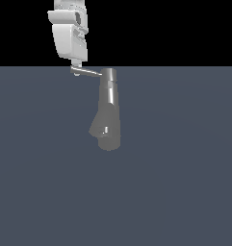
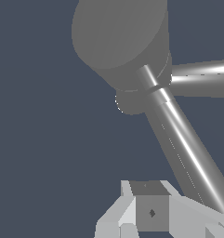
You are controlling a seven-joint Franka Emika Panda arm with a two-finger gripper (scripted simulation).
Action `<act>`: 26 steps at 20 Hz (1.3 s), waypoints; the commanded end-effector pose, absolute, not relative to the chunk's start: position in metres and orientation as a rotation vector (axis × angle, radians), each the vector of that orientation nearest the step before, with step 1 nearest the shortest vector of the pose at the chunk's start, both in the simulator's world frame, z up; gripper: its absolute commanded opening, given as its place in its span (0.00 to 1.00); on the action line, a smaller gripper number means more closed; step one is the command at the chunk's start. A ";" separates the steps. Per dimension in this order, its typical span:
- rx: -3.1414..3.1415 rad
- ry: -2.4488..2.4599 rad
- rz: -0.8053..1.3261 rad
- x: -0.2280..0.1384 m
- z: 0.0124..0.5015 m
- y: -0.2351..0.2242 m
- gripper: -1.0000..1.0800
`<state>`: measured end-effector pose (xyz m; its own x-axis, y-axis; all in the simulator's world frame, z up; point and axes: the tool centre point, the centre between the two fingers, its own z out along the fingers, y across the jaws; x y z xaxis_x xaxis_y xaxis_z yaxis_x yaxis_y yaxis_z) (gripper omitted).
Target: Turn on the faucet by rotating a designated handle.
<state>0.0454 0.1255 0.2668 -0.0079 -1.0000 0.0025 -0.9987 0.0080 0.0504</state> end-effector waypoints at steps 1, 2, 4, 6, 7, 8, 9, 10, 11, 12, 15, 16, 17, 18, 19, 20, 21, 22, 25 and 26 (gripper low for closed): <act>2.190 -2.188 -0.064 0.034 0.268 0.131 0.00; 2.190 -2.188 -0.064 0.031 0.269 0.131 0.00; 2.190 -2.188 -0.064 0.025 0.272 0.131 0.00; 2.190 -2.188 -0.064 0.022 0.273 0.131 0.00; 2.182 -2.208 -0.050 0.030 0.275 0.123 0.00; 2.182 -2.207 -0.051 0.027 0.276 0.121 0.00; 2.182 -2.206 -0.051 0.025 0.277 0.119 0.00; 2.183 -2.206 -0.052 0.022 0.278 0.117 0.00; 2.183 -2.205 -0.052 0.019 0.279 0.115 0.00; 2.183 -2.204 -0.053 0.017 0.281 0.113 0.00; 2.184 -2.202 -0.055 0.009 0.284 0.106 0.00; 2.185 -2.201 -0.055 0.006 0.285 0.104 0.00; 2.185 -2.200 -0.056 0.003 0.286 0.102 0.00; 2.185 -2.200 -0.056 0.000 0.287 0.099 0.00; 2.186 -2.199 -0.057 -0.002 0.288 0.097 0.00; 2.186 -2.198 -0.058 -0.005 0.289 0.095 0.00; 2.186 -2.197 -0.058 -0.008 0.290 0.093 0.00; 2.187 -2.196 -0.059 -0.011 0.292 0.090 0.00; 2.188 -2.194 -0.060 -0.019 0.295 0.083 0.00; 2.188 -2.193 -0.061 -0.022 0.296 0.081 0.00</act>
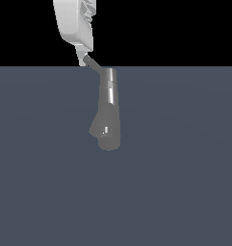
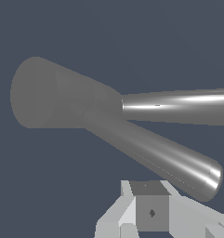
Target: Turn on the faucet by rotating a designated handle.
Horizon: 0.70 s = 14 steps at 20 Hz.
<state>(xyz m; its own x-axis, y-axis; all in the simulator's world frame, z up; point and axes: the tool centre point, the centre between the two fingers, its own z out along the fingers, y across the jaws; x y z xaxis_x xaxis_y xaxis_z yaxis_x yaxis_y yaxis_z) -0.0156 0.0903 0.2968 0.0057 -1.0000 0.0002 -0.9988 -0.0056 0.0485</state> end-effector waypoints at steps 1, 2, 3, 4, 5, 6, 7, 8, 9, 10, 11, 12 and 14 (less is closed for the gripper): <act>2.188 -2.192 -0.061 -0.025 0.297 0.079 0.00; 2.189 -2.191 -0.062 -0.028 0.299 0.076 0.00; 2.189 -2.191 -0.062 -0.031 0.300 0.074 0.00; 2.189 -2.190 -0.063 -0.033 0.301 0.072 0.00; 2.190 -2.189 -0.064 -0.036 0.302 0.069 0.00; 2.190 -2.189 -0.064 -0.036 0.302 0.069 0.00; 2.199 -2.185 -0.060 -0.033 0.301 0.075 0.00; 2.198 -2.185 -0.060 -0.033 0.302 0.069 0.00; 2.197 -2.185 -0.060 -0.033 0.302 0.062 0.00; 2.197 -2.185 -0.061 -0.034 0.302 0.055 0.00; 2.196 -2.186 -0.061 -0.034 0.302 0.048 0.00; 2.196 -2.186 -0.061 -0.034 0.302 0.041 0.00; 2.194 -2.186 -0.062 -0.035 0.302 0.027 0.00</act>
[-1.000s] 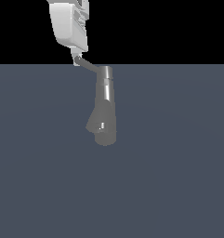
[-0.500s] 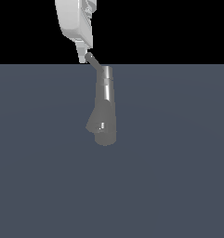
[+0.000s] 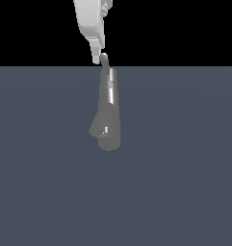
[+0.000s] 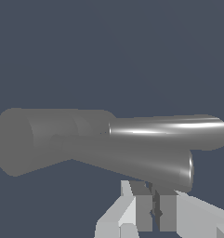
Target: Turn on the faucet by rotating a designated handle.
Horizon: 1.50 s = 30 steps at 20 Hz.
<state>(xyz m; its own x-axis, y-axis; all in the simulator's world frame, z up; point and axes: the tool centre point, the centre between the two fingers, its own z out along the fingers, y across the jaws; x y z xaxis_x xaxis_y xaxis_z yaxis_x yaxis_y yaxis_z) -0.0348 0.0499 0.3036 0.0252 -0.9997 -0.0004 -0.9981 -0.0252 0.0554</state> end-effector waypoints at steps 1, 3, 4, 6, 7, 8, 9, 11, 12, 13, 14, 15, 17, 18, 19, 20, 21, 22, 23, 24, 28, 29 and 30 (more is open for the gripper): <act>2.194 -2.187 -0.062 -0.035 0.302 0.020 0.00; 2.192 -2.187 -0.063 -0.036 0.302 0.006 0.00; 2.192 -2.187 -0.063 -0.036 0.302 -0.001 0.00; 2.191 -2.188 -0.064 -0.037 0.303 -0.015 0.00; 2.190 -2.188 -0.064 -0.037 0.303 -0.022 0.00; 2.190 -2.188 -0.064 -0.037 0.303 -0.022 0.00; 2.235 -2.149 -0.065 -0.036 0.303 0.007 0.00; 2.231 -2.152 -0.065 -0.031 0.301 -0.001 0.00; 2.230 -2.154 -0.065 -0.029 0.300 -0.004 0.00; 2.228 -2.155 -0.065 -0.026 0.299 -0.008 0.00; 2.226 -2.157 -0.065 -0.024 0.298 -0.011 0.00; 2.224 -2.158 -0.064 -0.022 0.296 -0.015 0.00; 2.221 -2.161 -0.064 -0.017 0.294 -0.021 0.00; 2.219 -2.163 -0.064 -0.015 0.293 -0.025 0.00; 2.218 -2.164 -0.064 -0.013 0.292 -0.028 0.00; 2.216 -2.166 -0.064 -0.011 0.291 -0.032 0.00; 2.214 -2.167 -0.064 -0.009 0.290 -0.035 0.00; 2.213 -2.168 -0.064 -0.007 0.289 -0.038 0.00; 2.211 -2.170 -0.064 -0.004 0.288 -0.041 0.00; 2.209 -2.171 -0.064 -0.002 0.287 -0.045 0.00; 2.203 -2.177 -0.064 0.006 0.282 -0.058 0.00; 2.202 -2.178 -0.064 0.008 0.281 -0.061 0.00; 2.200 -2.179 -0.064 0.010 0.280 -0.064 0.00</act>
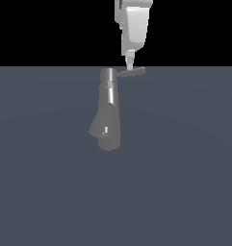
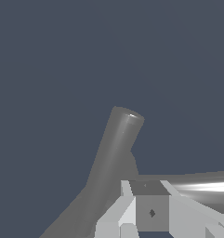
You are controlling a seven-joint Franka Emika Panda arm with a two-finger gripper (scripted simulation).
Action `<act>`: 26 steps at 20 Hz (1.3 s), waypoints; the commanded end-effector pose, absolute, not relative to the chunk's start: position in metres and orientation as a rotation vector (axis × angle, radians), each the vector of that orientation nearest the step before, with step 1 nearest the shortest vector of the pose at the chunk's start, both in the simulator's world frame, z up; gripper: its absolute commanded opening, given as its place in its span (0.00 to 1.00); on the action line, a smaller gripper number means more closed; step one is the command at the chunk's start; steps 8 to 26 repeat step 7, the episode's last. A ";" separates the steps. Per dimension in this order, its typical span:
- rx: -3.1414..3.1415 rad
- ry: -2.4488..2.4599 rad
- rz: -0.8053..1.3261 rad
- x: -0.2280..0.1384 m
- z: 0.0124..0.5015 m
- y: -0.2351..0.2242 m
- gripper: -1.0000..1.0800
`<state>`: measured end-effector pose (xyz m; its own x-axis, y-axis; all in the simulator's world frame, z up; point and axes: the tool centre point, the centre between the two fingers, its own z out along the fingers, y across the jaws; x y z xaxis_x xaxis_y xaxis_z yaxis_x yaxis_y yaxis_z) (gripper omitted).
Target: Turn on the faucet by rotating a designated handle.
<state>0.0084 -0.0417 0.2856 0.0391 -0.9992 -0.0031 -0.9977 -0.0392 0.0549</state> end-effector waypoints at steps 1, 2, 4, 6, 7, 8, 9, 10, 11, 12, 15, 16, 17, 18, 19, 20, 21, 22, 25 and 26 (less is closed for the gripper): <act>2.198 -2.181 -0.064 0.012 0.279 -0.067 0.00; 2.197 -2.182 -0.064 0.014 0.278 -0.070 0.00; 2.194 -2.185 -0.064 0.018 0.276 -0.076 0.00; 2.191 -2.188 -0.064 0.021 0.275 -0.083 0.00; 2.191 -2.188 -0.064 0.021 0.275 -0.083 0.00; 2.191 -2.188 -0.064 0.021 0.275 -0.083 0.00; 2.191 -2.188 -0.064 0.021 0.275 -0.083 0.00; 2.191 -2.188 -0.064 0.021 0.275 -0.083 0.00; 2.191 -2.188 -0.064 0.021 0.275 -0.083 0.00; 2.191 -2.188 -0.064 0.021 0.275 -0.083 0.00; 2.191 -2.188 -0.064 0.021 0.275 -0.083 0.00; 2.191 -2.188 -0.064 0.021 0.275 -0.083 0.00; 2.191 -2.188 -0.064 0.021 0.275 -0.083 0.00; 2.191 -2.188 -0.064 0.021 0.275 -0.083 0.00; 2.191 -2.188 -0.064 0.021 0.275 -0.083 0.00; 2.191 -2.188 -0.064 0.021 0.275 -0.083 0.00; 2.191 -2.188 -0.064 0.021 0.275 -0.083 0.00; 2.191 -2.188 -0.064 0.021 0.275 -0.083 0.00; 2.191 -2.188 -0.064 0.021 0.275 -0.083 0.00; 2.191 -2.188 -0.064 0.021 0.275 -0.083 0.00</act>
